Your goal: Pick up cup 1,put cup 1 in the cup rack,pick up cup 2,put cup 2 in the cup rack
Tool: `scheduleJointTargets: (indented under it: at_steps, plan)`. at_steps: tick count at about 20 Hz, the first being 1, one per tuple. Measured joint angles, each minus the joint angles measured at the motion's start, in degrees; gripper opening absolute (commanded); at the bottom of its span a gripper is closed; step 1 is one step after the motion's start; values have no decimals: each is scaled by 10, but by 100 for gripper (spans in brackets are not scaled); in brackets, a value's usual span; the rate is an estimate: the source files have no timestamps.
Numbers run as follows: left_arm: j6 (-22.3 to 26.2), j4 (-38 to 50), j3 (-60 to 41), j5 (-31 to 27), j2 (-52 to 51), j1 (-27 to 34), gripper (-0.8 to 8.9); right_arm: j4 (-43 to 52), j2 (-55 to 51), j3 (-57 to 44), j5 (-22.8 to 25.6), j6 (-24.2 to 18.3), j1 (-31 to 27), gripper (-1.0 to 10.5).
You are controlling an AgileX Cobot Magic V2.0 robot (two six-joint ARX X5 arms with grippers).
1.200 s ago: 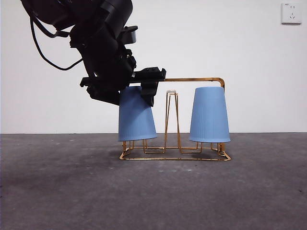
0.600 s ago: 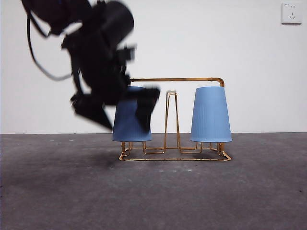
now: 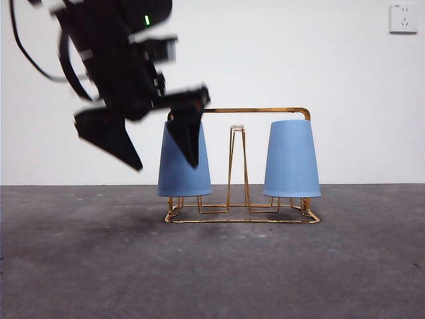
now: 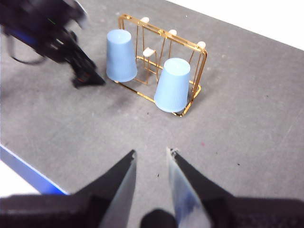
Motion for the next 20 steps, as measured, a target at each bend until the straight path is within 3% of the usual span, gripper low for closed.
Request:
scheduleJointTargets:
  at_steps: [11, 18, 19, 20]
  plan:
    - [-10, -206, 0, 83, -328, -76, 470, -3, 0, 0, 0, 0, 0, 119]
    - [-25, -259, 0, 83, -403, -78, 466, -3, 0, 0, 0, 2, 0, 120]
    - [-26, -262, 0, 83, -404, -78, 438, -3, 0, 0, 0, 2, 0, 119]
    - [-26, -263, 0, 83, -404, -78, 334, -3, 0, 0, 0, 2, 0, 119]
